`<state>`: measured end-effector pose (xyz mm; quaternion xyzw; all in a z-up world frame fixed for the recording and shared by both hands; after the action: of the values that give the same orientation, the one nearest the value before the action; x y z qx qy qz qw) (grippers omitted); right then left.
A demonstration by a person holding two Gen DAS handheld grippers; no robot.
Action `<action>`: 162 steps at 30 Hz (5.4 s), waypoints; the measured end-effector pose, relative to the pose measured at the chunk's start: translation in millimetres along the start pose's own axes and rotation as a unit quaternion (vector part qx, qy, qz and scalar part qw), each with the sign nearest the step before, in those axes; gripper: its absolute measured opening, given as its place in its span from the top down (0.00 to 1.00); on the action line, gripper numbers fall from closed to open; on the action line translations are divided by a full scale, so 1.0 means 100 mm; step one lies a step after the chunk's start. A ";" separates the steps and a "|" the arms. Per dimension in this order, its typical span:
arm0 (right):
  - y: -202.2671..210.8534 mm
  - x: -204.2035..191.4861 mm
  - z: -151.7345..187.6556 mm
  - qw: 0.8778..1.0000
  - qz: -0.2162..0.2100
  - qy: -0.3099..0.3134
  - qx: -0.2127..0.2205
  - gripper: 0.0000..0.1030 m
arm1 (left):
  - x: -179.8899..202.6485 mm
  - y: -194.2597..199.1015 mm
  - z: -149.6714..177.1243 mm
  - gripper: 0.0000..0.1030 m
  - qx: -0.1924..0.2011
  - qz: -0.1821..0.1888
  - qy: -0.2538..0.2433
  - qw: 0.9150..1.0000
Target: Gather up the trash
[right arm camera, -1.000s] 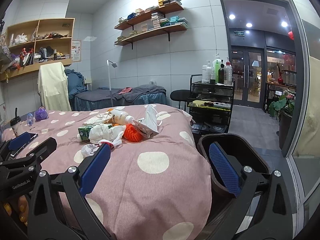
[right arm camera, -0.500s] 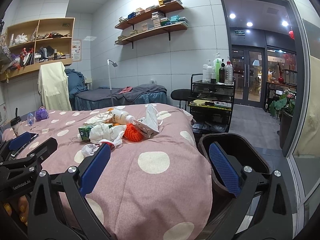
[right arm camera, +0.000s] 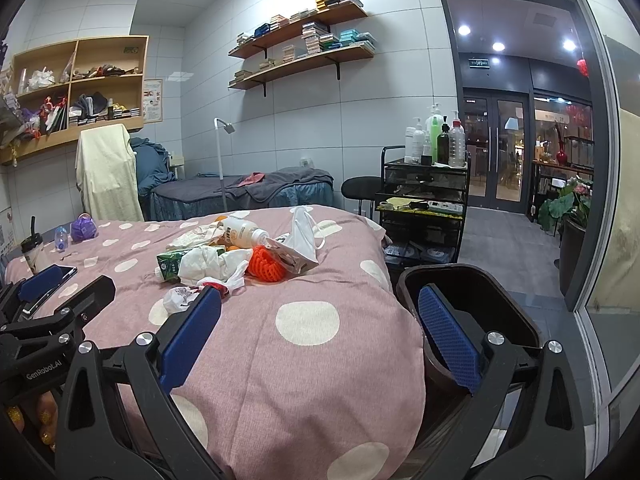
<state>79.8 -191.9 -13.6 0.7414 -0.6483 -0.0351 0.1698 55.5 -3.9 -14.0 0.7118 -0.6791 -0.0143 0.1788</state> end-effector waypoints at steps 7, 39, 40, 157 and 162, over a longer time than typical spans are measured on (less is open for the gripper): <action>-0.01 -0.01 0.01 1.000 -0.002 -0.001 -0.002 0.05 | 0.00 0.00 0.00 0.06 -0.003 0.001 0.001 1.000; -0.18 -0.03 0.12 0.999 -0.015 -0.008 -0.033 0.05 | -0.05 -0.15 0.09 0.06 -0.034 0.000 -0.004 0.999; -0.20 -0.02 0.12 0.999 -0.019 -0.008 -0.038 0.05 | -0.06 -0.18 0.11 0.06 -0.040 -0.001 -0.005 0.999; -1.57 1.32 0.22 0.980 -0.031 -0.085 -0.177 0.91 | 0.79 -1.10 -0.07 0.78 -0.211 0.200 0.005 0.957; -1.70 1.82 0.62 0.969 0.020 -0.116 -0.215 0.91 | 1.06 -1.19 -0.07 0.78 -0.215 0.221 -0.011 0.951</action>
<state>252.7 -364.2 -92.3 0.6655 -0.6553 -0.2563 0.2490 180.0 -103.9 -16.3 0.4882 -0.8021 -0.1280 0.3191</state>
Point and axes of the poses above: each gripper's, at about its wrist camera, not at the fingertips, and y roughly against the way its jaws point, x to its right, z to its underside, the point moved 6 cm from there along -y, roughly the way its jaws point, and after that the axes turned 13 degrees about y, right-handed, at the moved point
